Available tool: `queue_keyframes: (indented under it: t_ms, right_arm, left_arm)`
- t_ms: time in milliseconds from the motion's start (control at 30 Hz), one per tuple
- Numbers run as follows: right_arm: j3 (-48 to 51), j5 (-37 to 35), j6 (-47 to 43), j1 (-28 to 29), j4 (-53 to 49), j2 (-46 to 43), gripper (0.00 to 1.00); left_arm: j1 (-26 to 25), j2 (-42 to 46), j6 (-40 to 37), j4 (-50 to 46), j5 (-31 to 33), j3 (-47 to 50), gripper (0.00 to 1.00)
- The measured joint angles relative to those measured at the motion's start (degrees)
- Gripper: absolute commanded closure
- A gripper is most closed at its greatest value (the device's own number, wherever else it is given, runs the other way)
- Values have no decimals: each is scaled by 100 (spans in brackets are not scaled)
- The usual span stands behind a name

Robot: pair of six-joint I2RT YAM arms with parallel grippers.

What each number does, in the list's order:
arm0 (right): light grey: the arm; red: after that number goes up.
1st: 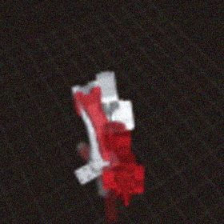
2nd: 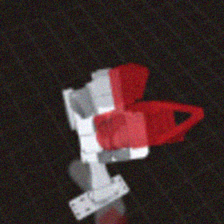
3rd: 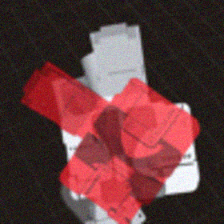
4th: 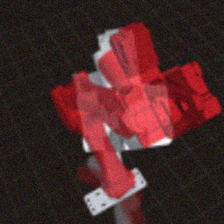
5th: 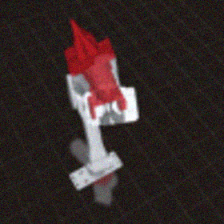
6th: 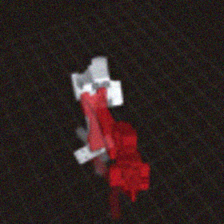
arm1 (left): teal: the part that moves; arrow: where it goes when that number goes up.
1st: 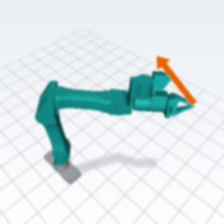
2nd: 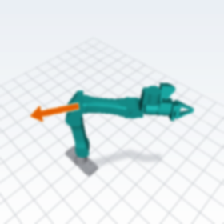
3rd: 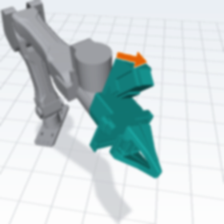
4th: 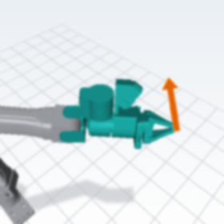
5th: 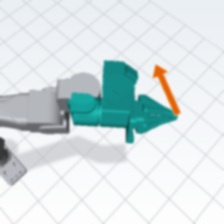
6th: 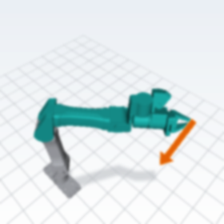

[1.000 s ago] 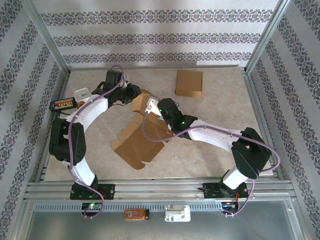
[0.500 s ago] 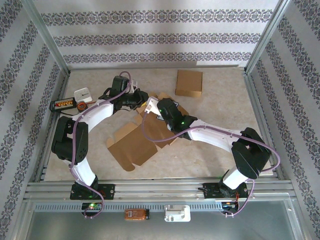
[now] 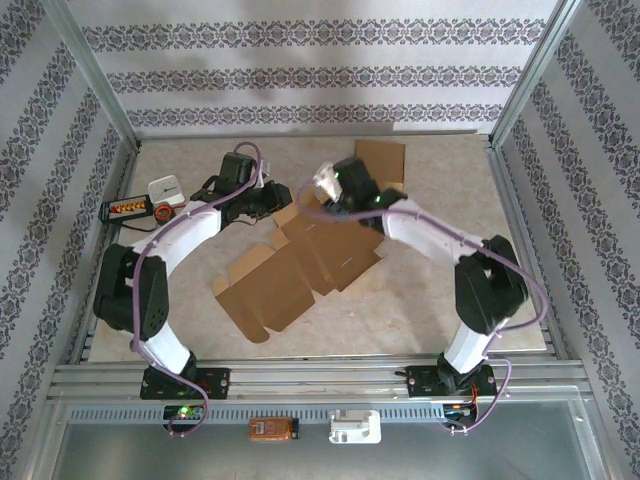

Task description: Fold the paper box

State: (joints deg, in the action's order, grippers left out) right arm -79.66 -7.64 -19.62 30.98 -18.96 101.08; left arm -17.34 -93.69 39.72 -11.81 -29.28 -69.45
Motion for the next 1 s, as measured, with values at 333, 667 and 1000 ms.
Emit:
queue_keyframes:
  t_ms: [333,667,1000]
  right_arm:
    - [-1447,1980,1528,-1582,-1836,1648,14]
    - [-1523,2677,1657,-1716,-2321,2411,30]
    - [-1915,2682,1622,-1451,-2610,2629,55]
  left_arm:
    - [-481,1556,-748,-133,61,678,63]
    - [-520,1919,-782,-181,66,1729,62]
    - [-520,1982,-785,-195,151,1810,61]
